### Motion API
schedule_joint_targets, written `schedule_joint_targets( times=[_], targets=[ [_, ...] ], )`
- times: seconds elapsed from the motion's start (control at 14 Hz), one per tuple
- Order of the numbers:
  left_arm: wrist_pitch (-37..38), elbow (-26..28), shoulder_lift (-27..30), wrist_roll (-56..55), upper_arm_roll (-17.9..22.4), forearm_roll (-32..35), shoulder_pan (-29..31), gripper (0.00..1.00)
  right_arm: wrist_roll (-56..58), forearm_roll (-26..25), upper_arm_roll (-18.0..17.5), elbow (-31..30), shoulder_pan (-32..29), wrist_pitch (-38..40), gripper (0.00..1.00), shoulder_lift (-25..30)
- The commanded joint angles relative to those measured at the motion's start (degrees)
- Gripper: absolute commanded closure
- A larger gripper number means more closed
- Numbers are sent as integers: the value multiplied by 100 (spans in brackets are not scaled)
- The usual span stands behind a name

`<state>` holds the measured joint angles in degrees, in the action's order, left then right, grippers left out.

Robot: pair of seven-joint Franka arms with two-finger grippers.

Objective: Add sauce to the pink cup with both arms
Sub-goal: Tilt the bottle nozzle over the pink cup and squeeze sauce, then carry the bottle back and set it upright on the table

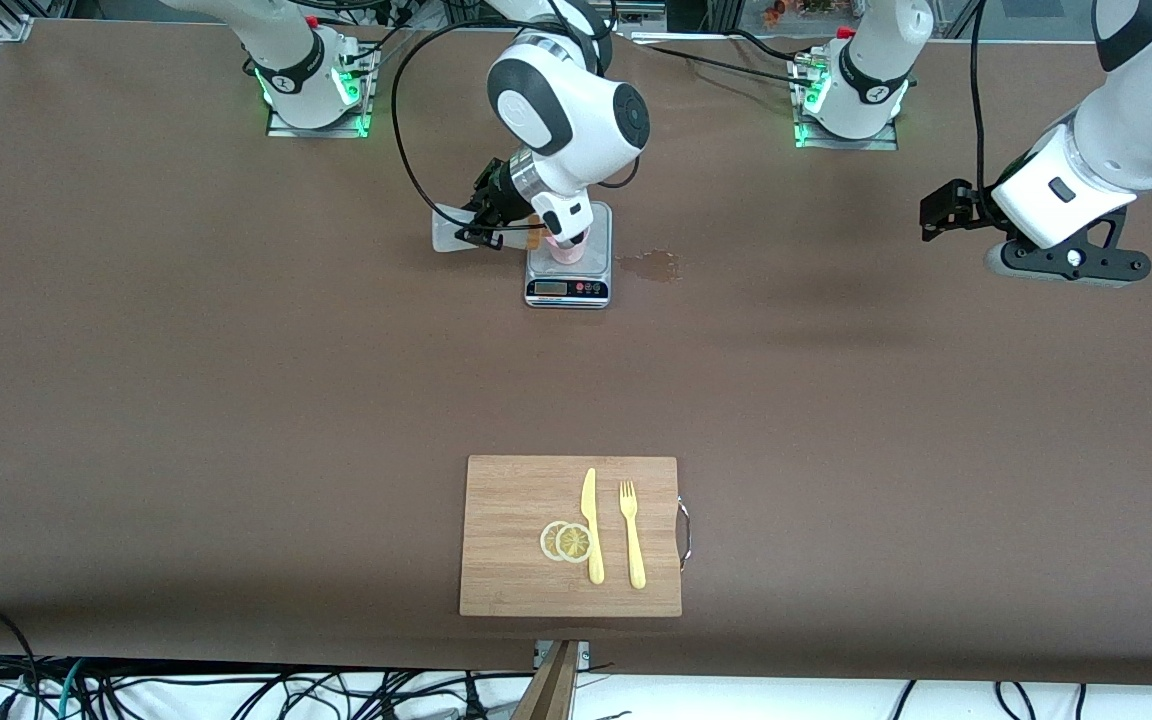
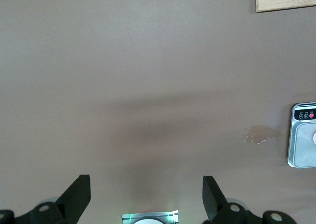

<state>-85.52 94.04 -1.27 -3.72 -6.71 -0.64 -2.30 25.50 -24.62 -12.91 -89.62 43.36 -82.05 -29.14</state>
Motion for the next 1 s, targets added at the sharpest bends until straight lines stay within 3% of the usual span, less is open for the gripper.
schedule_joint_targets(
  times=[0.0,0.21,0.36,0.57,0.93],
  targets=[
    [141,-211,-84,-85,-24,-85,-7,0,34,220,-19,-99,-187,-31,67,356],
    [141,-211,-92,-85,-24,-76,-7,0,139,501,-19,-283,-449,-118,67,672],
    [159,-202,-84,-76,-15,-76,-7,0,262,878,-19,-730,-748,-451,65,1136],
    [159,-211,-84,-59,-6,-76,-7,0,744,1834,-27,-1250,-1494,-856,65,1735],
    [168,-202,-84,-76,-23,-67,-7,0,2009,3207,-27,-1260,-2838,-1190,65,1956]
  ],
)
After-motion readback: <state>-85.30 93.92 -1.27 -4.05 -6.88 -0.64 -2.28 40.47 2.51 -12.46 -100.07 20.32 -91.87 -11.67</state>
